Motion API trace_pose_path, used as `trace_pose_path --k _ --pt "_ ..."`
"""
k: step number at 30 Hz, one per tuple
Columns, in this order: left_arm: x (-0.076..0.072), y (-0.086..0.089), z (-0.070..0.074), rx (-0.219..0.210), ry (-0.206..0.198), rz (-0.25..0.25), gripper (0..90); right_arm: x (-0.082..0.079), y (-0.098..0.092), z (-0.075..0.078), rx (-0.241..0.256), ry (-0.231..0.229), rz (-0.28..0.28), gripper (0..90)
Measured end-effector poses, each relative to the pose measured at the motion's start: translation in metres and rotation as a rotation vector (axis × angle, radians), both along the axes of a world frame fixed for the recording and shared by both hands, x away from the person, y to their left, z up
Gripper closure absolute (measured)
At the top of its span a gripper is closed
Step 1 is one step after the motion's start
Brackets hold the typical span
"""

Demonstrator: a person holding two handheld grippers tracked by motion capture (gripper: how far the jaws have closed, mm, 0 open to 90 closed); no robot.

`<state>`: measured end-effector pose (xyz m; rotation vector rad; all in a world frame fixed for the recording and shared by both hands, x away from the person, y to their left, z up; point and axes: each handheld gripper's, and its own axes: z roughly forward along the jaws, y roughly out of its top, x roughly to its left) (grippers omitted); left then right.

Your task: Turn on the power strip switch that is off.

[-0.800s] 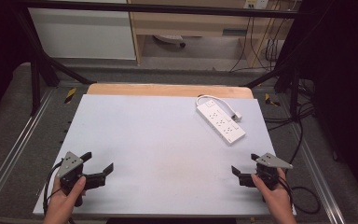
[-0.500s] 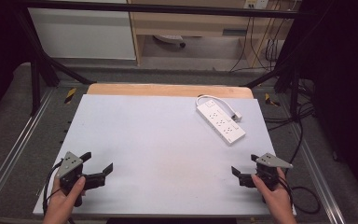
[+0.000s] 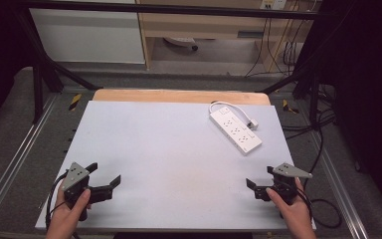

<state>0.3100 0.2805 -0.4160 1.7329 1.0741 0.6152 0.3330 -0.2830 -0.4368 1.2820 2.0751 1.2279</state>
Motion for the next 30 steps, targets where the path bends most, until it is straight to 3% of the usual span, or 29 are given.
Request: trace_pose_path --k 4,18,24,30 --pt "0.0 0.0 0.0 0.002 0.001 -0.001 5.0 0.0 0.002 0.003 0.012 0.01 -0.018 4.2" --pt "0.0 0.0 -0.003 0.008 0.013 0.003 5.0 -0.005 0.008 0.027 0.046 -0.011 0.014 4.1" --pt "0.002 -0.004 -0.006 0.031 0.014 -0.012 5.0 0.001 0.011 0.032 0.028 -0.03 0.012 4.0" --pt "0.002 -0.004 -0.005 0.028 0.007 -0.022 5.0 0.006 0.014 0.037 0.021 -0.035 0.023 4.1"
